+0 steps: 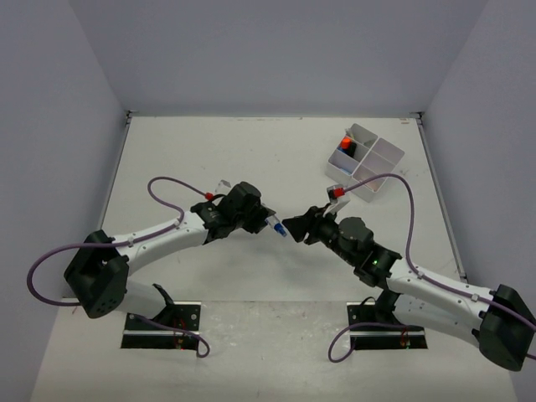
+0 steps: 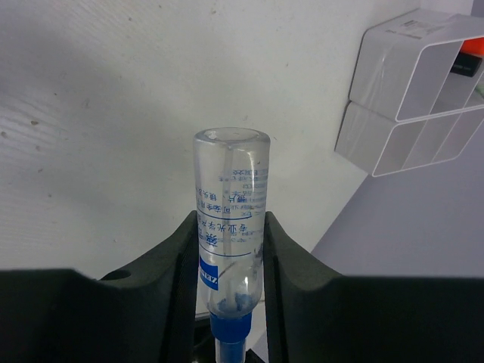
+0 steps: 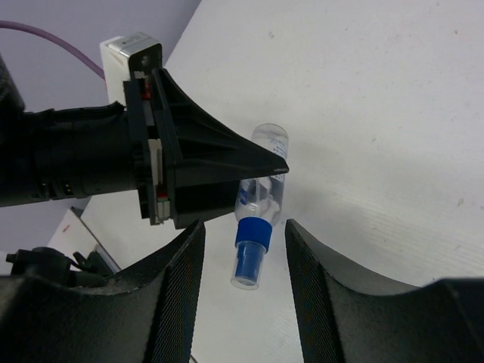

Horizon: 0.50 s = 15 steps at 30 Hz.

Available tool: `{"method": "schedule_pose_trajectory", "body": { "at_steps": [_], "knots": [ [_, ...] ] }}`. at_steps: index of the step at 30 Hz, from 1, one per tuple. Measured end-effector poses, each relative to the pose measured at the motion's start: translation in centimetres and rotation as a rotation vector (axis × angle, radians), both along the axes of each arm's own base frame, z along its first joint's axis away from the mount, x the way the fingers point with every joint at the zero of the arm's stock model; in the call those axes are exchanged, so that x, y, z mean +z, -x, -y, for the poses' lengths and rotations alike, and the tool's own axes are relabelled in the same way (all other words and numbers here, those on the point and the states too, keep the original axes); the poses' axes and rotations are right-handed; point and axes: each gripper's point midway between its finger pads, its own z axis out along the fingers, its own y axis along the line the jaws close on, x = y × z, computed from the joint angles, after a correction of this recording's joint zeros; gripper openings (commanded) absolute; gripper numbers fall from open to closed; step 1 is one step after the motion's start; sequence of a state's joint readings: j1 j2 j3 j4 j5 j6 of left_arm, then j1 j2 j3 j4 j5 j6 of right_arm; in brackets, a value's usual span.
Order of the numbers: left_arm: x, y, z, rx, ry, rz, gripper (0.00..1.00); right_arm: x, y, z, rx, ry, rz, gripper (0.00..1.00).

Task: Sort the stationery into containers
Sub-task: Pick up the stationery from the center of the board.

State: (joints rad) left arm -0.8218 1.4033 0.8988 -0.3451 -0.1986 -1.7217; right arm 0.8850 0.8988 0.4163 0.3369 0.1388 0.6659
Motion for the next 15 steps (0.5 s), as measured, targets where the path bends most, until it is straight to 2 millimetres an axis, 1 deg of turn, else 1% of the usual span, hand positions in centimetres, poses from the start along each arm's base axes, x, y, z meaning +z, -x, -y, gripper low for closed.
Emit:
{"method": "schedule_pose_trajectory", "body": {
  "at_steps": [5, 11, 15],
  "knots": [
    [0.4, -0.1, 0.5, 0.004, 0.026, 0.006, 0.00, -1.5, -0.1, 0.3, -0.021, 0.045, -0.034, 0.48],
    [0.9, -0.4, 0.8, 0.009, 0.047, 0.018, 0.00, -3.0, 0.5, -0.6, 0.008, 0.084, -0.065, 0.48],
    [1.0, -0.5, 0.9, 0.009, 0.051, 0.021, 0.00, -3.5, 0.5, -1.1, 0.015, 0.098, -0.079, 0.45]
  ]
}}
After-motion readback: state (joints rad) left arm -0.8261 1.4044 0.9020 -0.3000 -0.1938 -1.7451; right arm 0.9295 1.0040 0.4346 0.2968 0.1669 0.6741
